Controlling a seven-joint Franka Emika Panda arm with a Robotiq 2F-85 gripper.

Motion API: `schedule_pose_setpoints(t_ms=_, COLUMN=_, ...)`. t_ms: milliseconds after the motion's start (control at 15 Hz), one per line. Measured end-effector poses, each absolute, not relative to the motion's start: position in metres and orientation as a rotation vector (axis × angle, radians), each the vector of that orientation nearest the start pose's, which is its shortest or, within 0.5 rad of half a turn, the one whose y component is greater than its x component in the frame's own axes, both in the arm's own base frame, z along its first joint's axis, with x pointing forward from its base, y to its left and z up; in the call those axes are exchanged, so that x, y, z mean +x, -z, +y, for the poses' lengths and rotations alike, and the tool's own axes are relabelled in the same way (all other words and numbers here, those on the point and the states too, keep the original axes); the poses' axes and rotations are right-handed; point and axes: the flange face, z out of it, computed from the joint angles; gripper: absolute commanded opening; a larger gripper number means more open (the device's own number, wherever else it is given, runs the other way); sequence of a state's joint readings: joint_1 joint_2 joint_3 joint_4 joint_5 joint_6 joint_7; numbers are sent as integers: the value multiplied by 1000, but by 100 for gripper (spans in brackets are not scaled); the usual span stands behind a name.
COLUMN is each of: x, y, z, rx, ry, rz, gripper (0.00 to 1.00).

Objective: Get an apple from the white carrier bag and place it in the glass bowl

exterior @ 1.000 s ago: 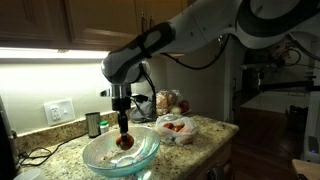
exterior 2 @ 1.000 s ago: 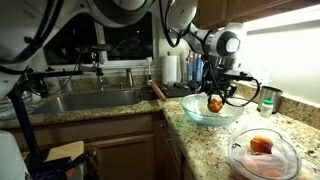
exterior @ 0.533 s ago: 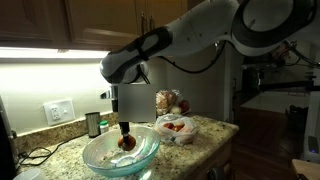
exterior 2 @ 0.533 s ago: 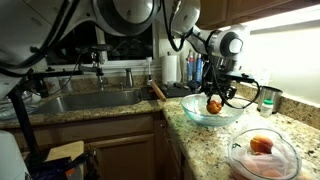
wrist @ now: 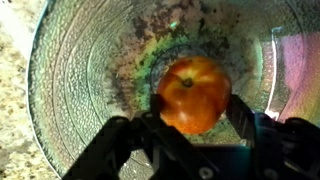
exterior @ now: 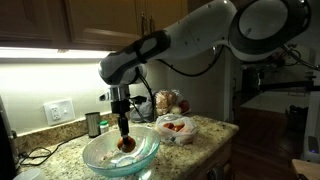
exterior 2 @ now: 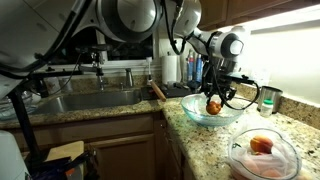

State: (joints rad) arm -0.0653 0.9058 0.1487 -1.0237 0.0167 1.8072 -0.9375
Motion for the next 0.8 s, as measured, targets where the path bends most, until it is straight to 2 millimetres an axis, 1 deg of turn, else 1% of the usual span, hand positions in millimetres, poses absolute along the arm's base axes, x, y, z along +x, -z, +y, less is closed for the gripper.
schedule_pose_setpoints(t_ms=133, x=762, y=-291, z=27, rx=-2625, ry=-78, rz=-1382, gripper=43)
schedule_pose_setpoints(t_ms=267, x=762, y=-290, z=27, rx=-2620, ry=-86, rz=-1384, gripper=73)
schedule_pose_setpoints(t_ms=333, x=762, y=-290, z=27, rx=-2618, ry=-89, rz=-1384, gripper=91)
schedule_pose_setpoints(t_ms=533, x=763, y=-288, z=26, rx=-2615, ry=-96, rz=-1382, gripper=99)
schedule_pose_setpoints(t_ms=800, x=764, y=-294, z=25, rx=-2615, ry=-93, rz=-1383, gripper=100)
